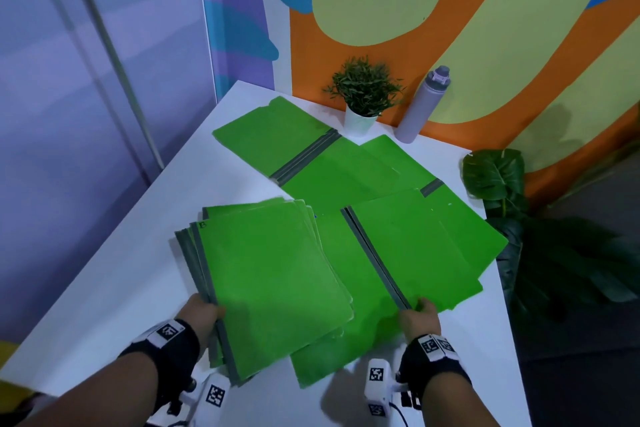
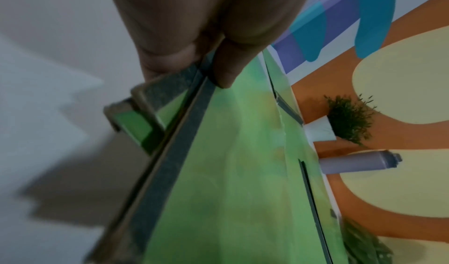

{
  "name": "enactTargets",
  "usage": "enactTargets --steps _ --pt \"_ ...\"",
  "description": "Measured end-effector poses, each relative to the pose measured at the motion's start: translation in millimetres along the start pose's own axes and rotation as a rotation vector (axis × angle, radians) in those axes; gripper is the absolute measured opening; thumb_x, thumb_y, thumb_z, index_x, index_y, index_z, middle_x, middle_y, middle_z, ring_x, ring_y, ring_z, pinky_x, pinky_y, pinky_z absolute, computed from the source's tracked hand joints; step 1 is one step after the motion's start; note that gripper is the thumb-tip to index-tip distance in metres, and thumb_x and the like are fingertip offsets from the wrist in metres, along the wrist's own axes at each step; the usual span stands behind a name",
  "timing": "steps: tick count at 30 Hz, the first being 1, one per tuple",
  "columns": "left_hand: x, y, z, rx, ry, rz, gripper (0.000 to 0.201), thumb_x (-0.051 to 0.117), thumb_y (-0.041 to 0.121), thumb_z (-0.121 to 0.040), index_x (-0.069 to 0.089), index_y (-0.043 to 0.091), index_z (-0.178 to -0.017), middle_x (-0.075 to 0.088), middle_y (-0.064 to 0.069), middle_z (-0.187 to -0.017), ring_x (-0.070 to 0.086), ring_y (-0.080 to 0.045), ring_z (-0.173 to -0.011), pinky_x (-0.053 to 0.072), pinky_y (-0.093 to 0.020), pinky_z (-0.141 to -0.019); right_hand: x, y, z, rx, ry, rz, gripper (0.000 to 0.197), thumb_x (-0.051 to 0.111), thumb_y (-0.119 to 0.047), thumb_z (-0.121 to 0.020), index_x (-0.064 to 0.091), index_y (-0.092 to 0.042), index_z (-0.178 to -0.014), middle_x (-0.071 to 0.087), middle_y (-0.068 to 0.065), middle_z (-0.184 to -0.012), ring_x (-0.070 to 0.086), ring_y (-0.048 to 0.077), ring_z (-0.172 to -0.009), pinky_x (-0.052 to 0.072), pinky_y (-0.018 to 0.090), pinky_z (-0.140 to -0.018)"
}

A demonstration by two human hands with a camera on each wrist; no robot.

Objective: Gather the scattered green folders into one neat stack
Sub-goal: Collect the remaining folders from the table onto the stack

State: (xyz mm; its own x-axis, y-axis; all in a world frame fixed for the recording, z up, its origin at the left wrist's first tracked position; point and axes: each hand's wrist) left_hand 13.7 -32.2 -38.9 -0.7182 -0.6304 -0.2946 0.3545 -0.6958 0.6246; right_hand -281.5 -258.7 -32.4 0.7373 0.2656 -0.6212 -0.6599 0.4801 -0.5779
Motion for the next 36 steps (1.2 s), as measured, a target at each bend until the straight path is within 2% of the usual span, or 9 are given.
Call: enactTargets --steps 3,6,11,14,19,24,28,32,36 --pt "-4 14 6 0.072 0.052 -0.048 0.006 0.052 0.001 -0.092 0.049 -0.003 -0.096 0.047 -0.014 -0.081 0.048 -0.027 -0.075 0.048 -0.045 -0.078 0 -25 12 -0.275 0.238 0.1 0.04 0.055 -0.006 -0.086 0.055 -0.003 -0.125 0.064 0.024 -0.11 0.059 0.039 -0.098 0.05 0.045 -0.087" --pt "-14 25 2 0.091 0.114 -0.03 0.016 0.053 0.004 -0.092 0.049 -0.002 -0.106 0.049 -0.014 -0.085 0.051 -0.031 -0.083 0.049 -0.053 -0.091 -17 -59 29 -0.529 0.56 0.083 0.02 0.061 -0.006 -0.084 0.069 -0.006 -0.102 0.058 0.023 -0.094 0.052 0.039 -0.094 0.047 0.048 -0.084" --pt "-21 28 4 0.037 0.128 0.015 0.023 0.052 0.004 -0.093 0.051 -0.011 -0.11 0.049 -0.014 -0.082 0.051 -0.032 -0.082 0.049 -0.048 -0.088 -43 -108 63 -0.949 0.843 -0.196 0.007 0.065 0.001 -0.079 0.07 -0.002 -0.082 0.042 0.034 -0.117 0.042 0.044 -0.112 0.026 0.01 -0.096" --pt "-20 22 7 0.009 0.108 -0.006 0.024 0.051 0.005 -0.094 0.053 -0.014 -0.108 0.051 -0.018 -0.085 0.052 -0.03 -0.078 0.046 -0.04 -0.079 -45 -121 76 -1.219 0.736 -0.306 0.008 0.059 0.005 -0.084 0.067 0.003 -0.086 0.029 0.035 -0.137 0.033 0.039 -0.132 0.03 0.013 -0.103" --pt "-14 24 14 -0.043 0.048 0.054 0.028 0.048 0.004 -0.095 0.046 -0.013 -0.118 0.049 -0.017 -0.09 0.053 -0.03 -0.074 0.054 -0.042 -0.073 -25 -133 101 -1.378 0.592 -0.438 0.014 0.053 -0.002 -0.091 0.063 0.006 -0.098 0.063 0.017 -0.1 0.06 0.025 -0.098 0.046 0.056 -0.091" --pt "-11 32 20 -0.127 -0.128 0.596 0.04 0.046 0.036 -0.097 0.051 0.002 -0.12 0.065 -0.02 -0.102 0.062 -0.034 -0.093 0.046 -0.05 -0.094 44 -108 123 -1.624 0.119 -0.087 0.023 0.055 -0.005 -0.088 0.064 -0.008 -0.109 0.068 0.011 -0.099 0.06 0.02 -0.094 0.049 0.026 -0.088" --pt "-13 32 10 -0.118 -0.228 0.507 0.12 0.061 0.084 -0.056 0.023 0.019 -0.149 0.032 -0.016 -0.155 0.042 -0.037 -0.135 0.034 -0.057 -0.108 99 -53 129 -1.643 -0.393 0.249 0.035 0.055 -0.006 -0.082 0.066 -0.011 -0.115 0.067 0.011 -0.111 0.058 0.019 -0.103 0.048 0.024 -0.091" --pt "-10 24 4 -0.041 0.003 0.275 0.094 0.086 0.028 -0.061 0.034 0.001 -0.135 0.046 -0.026 -0.135 0.048 -0.046 -0.123 0.045 -0.059 -0.097 107 -39 119 -1.621 -0.662 0.414 0.049 0.045 -0.002 -0.071 0.064 -0.008 -0.116 0.064 0.011 -0.121 0.057 0.024 -0.115 0.044 0.03 -0.1" --pt "-18 19 -3 0.009 0.023 0.3 0.053 0.074 0.003 -0.075 0.04 0.003 -0.116 0.049 -0.021 -0.12 0.05 -0.04 -0.111 0.043 -0.049 -0.097 94 -56 61 -1.448 -0.385 0.403 0.06 0.051 0.015 -0.058 0.068 -0.011 -0.109 0.069 0.009 -0.109 0.063 0.026 -0.102 0.052 0.038 -0.09"
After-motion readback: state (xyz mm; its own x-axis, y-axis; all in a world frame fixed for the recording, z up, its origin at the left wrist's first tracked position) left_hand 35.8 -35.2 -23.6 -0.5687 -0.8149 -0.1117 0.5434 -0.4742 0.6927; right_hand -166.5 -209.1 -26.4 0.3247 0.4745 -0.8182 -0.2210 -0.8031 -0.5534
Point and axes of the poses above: each hand's wrist, its own z-axis away from the middle knuckle, its own x-axis out of the palm, y = z × x
